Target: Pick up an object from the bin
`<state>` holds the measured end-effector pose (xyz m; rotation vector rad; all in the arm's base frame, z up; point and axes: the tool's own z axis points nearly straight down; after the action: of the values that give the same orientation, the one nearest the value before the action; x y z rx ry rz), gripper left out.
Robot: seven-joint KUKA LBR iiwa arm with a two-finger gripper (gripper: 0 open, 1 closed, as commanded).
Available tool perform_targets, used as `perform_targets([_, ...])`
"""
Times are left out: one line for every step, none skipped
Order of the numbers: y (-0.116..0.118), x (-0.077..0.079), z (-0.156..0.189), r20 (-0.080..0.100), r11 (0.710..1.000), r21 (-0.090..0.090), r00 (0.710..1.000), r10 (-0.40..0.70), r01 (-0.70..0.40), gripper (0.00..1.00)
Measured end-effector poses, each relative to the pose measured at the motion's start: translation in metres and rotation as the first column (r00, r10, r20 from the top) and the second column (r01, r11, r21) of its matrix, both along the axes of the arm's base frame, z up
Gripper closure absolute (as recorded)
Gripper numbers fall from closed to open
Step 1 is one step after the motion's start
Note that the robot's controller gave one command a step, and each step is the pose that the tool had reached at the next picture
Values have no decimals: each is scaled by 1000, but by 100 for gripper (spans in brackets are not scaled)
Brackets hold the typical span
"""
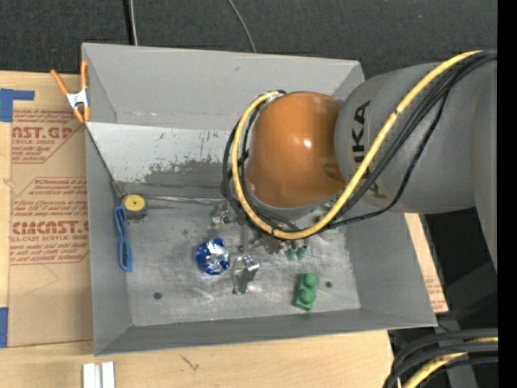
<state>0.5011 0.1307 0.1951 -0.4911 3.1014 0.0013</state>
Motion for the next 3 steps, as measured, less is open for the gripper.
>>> perform_targets([-17,37,-113,-5,995,-2,995,-104,104,0])
perform_targets([-62,32,-121,11,980,9,980,-199,199,0])
perform_targets([-63,30,-120,-1,980,3,980,-197,197,100])
